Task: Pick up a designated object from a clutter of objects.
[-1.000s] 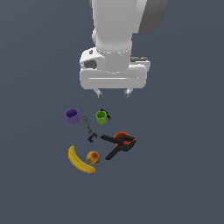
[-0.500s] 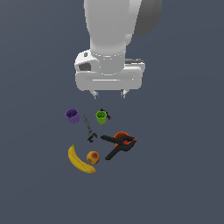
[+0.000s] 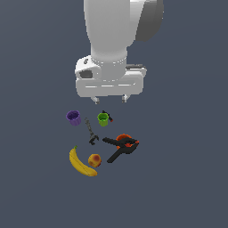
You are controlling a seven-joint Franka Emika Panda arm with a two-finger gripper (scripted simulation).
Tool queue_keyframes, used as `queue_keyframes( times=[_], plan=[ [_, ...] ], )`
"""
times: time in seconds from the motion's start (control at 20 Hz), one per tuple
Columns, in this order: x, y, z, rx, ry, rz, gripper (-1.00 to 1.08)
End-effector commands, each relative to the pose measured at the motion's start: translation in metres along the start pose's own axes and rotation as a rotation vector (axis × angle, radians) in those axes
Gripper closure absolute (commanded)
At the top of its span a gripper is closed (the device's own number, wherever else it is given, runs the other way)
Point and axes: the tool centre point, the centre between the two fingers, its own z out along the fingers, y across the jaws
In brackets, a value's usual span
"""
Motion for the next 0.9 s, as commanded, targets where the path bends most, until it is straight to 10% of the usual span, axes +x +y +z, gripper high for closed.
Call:
queue_keyframes(
  times=[0.0, 0.85],
  plan=[
    [0.005, 0.003, 0.005, -0.001, 0.000, -0.029, -0.92],
    [0.059, 0.035, 0.079, -0.011, -0.003, -0.387, -0.92]
  ],
)
